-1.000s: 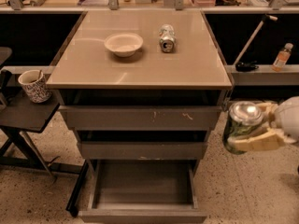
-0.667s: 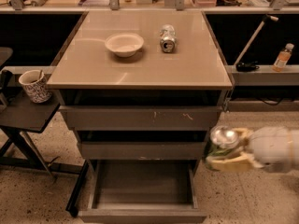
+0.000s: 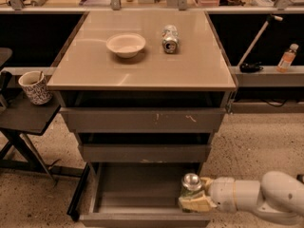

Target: Place green can into bottom drawer

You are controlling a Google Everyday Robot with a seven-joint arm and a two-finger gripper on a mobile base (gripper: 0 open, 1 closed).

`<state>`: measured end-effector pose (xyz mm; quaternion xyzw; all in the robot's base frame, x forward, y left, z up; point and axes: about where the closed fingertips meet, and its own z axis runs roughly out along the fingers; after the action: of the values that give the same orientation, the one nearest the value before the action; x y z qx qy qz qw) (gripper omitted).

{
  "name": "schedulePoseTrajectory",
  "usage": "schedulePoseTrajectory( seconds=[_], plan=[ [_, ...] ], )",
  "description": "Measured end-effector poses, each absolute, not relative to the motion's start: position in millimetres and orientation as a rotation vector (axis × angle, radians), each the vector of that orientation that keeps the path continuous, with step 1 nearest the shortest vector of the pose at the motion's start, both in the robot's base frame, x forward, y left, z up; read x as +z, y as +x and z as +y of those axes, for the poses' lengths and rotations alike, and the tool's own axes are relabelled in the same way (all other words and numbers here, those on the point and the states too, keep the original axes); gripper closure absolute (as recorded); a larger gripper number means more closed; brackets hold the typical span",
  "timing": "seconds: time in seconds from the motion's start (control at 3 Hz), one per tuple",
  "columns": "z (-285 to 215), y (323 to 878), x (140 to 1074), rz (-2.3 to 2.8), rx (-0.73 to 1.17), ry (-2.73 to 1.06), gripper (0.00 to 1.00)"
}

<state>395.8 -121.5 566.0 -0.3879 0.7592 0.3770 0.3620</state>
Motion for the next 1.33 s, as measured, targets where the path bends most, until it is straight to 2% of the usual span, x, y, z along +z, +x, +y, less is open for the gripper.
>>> schedulePoseTrajectory(
  seconds=[0.67,1.0,1.33],
  plan=[
    [-124.3,405.7,540.8,1.994,0.878,-0.889,1.00],
    [-109.2,422.3,521.1,1.948,0.804,-0.861,1.00],
    [-71.5,461.2,471.4,1.913,0.763,-0.821,1.00]
  ],
)
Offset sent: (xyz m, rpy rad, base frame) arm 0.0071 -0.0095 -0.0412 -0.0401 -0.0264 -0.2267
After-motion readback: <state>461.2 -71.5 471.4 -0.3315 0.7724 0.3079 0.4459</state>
